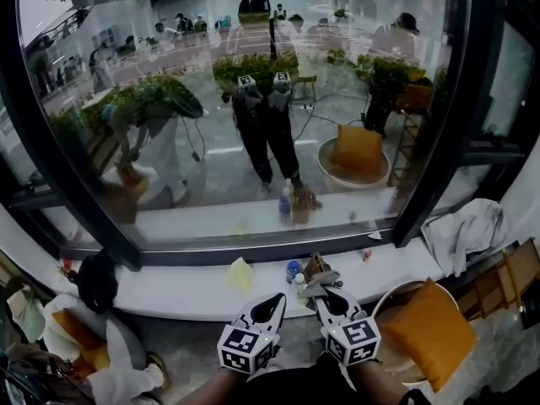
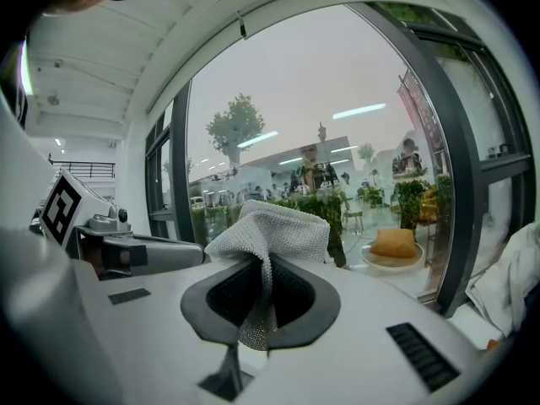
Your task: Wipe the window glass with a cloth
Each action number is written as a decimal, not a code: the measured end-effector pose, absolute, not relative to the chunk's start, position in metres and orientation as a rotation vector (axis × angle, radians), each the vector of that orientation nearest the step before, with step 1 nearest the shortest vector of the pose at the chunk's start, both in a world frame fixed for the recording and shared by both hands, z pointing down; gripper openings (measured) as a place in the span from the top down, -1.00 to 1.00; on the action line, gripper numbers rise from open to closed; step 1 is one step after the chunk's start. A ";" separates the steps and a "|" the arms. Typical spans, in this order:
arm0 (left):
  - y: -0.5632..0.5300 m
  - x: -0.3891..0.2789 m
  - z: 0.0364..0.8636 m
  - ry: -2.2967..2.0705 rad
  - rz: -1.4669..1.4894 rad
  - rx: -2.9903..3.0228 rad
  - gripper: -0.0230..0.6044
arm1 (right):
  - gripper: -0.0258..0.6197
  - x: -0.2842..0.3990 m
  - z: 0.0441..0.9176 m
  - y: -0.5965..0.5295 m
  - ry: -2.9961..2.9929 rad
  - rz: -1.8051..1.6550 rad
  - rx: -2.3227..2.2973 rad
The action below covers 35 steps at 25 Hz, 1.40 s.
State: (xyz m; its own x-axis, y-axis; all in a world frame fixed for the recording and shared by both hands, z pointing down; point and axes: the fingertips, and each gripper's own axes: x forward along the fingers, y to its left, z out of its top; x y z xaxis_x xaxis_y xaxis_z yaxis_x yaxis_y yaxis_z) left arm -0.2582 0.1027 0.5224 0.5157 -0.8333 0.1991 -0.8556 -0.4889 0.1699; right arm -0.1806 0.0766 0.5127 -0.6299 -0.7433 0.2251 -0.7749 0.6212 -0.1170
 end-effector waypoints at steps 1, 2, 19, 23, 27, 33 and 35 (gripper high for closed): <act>0.104 -0.257 0.522 -1.425 0.129 2.505 0.90 | 0.80 -0.179 0.514 0.078 -2.683 0.308 1.269; 0.105 -0.256 0.522 -1.420 0.129 2.497 0.90 | 0.80 -0.178 0.515 0.079 -2.679 0.310 1.271; 0.114 -0.266 0.526 -1.429 0.107 2.502 0.90 | 0.80 -0.192 0.516 0.091 -2.665 0.292 1.235; 0.114 -0.276 0.521 -1.448 0.096 2.464 0.90 | 0.80 -0.201 0.517 0.089 -2.672 0.292 1.215; 0.112 -0.284 0.528 -1.460 0.108 2.474 0.90 | 0.80 -0.210 0.517 0.086 -2.679 0.292 1.199; 0.113 -0.285 0.530 -1.459 0.103 2.464 0.90 | 0.80 -0.212 0.520 0.087 -2.676 0.295 1.197; 0.113 -0.284 0.532 -1.456 0.100 2.465 0.90 | 0.80 -0.211 0.520 0.087 -2.674 0.294 1.201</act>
State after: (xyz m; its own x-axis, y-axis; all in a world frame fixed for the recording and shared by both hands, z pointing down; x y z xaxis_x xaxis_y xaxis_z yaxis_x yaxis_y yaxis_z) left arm -0.2842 0.1131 0.5315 0.4906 -0.8487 0.1976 -0.8677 -0.4550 0.2002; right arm -0.2109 0.0872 0.5204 -0.6517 -0.7138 0.2566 -0.7525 0.6508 -0.1006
